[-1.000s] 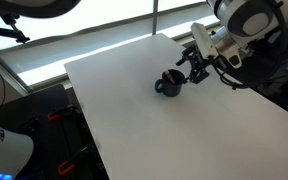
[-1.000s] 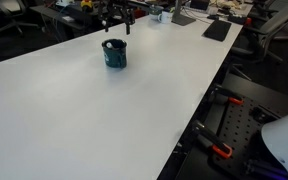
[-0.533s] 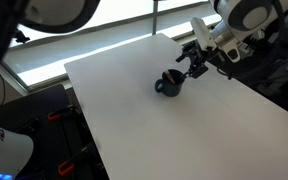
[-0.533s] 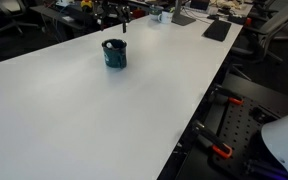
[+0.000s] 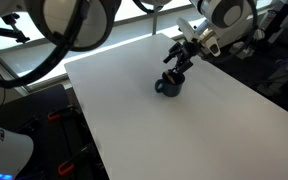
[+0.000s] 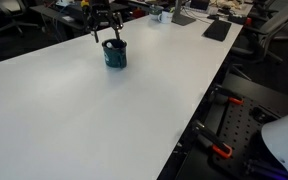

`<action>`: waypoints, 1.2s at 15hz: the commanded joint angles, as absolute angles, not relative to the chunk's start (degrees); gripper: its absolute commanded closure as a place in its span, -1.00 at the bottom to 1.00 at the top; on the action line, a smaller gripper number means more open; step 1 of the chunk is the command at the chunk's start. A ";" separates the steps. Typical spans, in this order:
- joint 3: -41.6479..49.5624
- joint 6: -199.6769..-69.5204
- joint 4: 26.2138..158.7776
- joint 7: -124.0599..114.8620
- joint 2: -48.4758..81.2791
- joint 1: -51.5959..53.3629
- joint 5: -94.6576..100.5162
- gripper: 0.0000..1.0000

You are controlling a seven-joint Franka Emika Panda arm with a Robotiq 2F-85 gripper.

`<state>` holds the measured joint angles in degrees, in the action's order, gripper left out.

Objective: Remove the marker from the cup

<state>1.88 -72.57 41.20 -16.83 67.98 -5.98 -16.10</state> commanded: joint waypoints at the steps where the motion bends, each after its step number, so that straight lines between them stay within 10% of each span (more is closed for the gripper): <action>1: 1.26 -68.47 34.48 -18.85 71.96 -5.21 -13.93 -0.58; 4: 2.22 -68.08 33.72 -18.24 72.86 -4.54 -14.39 -0.40; 12: 2.57 -68.35 32.80 -17.54 73.40 -4.60 -14.20 0.93; 18: 3.07 -68.05 32.51 -16.83 72.99 -4.07 -12.90 1.00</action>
<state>2.22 -70.12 35.20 -17.09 72.14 -4.87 -14.75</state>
